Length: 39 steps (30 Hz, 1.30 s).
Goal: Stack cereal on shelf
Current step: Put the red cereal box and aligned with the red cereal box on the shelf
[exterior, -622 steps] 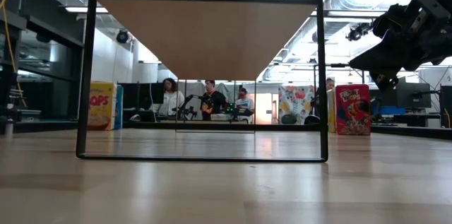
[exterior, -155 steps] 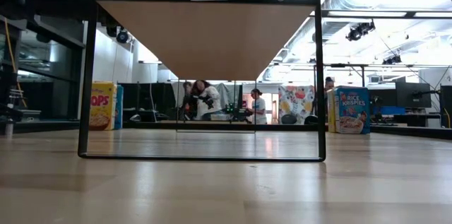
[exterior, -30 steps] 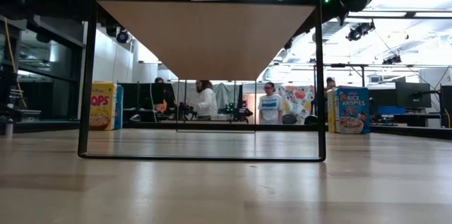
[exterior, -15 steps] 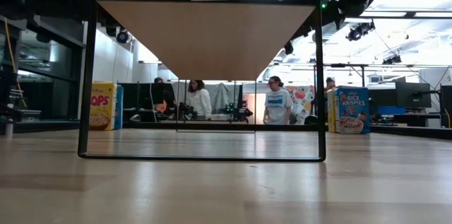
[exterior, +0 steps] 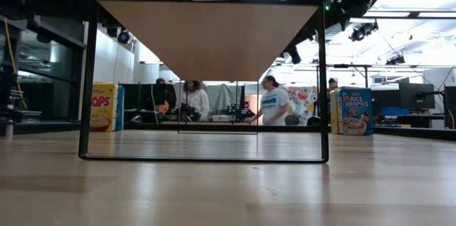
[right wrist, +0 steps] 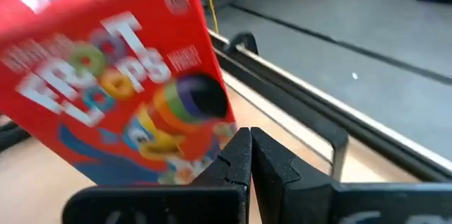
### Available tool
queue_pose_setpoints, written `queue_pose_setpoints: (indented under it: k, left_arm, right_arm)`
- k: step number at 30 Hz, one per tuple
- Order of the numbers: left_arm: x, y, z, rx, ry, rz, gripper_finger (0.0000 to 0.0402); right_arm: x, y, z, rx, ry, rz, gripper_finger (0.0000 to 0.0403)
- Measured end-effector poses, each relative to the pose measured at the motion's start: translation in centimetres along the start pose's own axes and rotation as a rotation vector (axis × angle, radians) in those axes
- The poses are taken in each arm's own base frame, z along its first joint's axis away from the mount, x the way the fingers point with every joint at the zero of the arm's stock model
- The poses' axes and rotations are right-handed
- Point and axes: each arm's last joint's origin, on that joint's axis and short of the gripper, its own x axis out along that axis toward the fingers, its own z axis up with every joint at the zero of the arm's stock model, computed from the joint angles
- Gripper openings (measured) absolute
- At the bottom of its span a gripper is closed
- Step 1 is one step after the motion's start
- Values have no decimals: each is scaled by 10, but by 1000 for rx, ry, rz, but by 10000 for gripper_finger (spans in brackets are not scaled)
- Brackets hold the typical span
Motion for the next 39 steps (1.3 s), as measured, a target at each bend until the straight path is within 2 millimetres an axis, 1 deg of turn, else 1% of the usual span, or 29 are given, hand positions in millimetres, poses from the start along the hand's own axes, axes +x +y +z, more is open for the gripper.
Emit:
queue_pose_setpoints:
  k: [3, 7, 16, 19, 22, 25, 29, 31, 35, 39]
  left_arm:
    - [0, 0, 0, 1, 2, 0, 0]
    - [0, 0, 0, 18, 2, 0, 0]
    - [0, 0, 0, 18, -2, 0, 0]
    - [0, 0, 0, 18, -2, 1, 0]
    - [0, 0, 0, 17, -2, 4, 0]
    - [0, 0, 0, 18, -2, 5, 0]
    - [0, 0, 0, 18, 3, 4, 0]
    - [0, 0, -1, 17, 9, 4, 0]
    - [0, 0, -4, 12, 39, 3, 0]
    - [0, 0, -6, 15, 62, 3, 0]
  right_arm:
    - [0, 3, -3, -12, 23, 0, 0]
    - [-1, 10, -4, -74, 13, -3, 0]
    - [0, 11, -1, -81, -27, -10, 0]
    - [6, 11, -4, -75, -32, -10, 0]
    - [15, 11, -6, -83, 8, -21, 0]
    - [24, 13, -2, -87, 12, -18, 0]
    - [30, 16, 6, -113, 32, -29, 0]
    - [30, 16, 10, -131, 39, -54, 0]
    - [21, 14, 17, -162, 63, -97, 0]
    - [8, 12, 15, -191, 162, -119, 0]
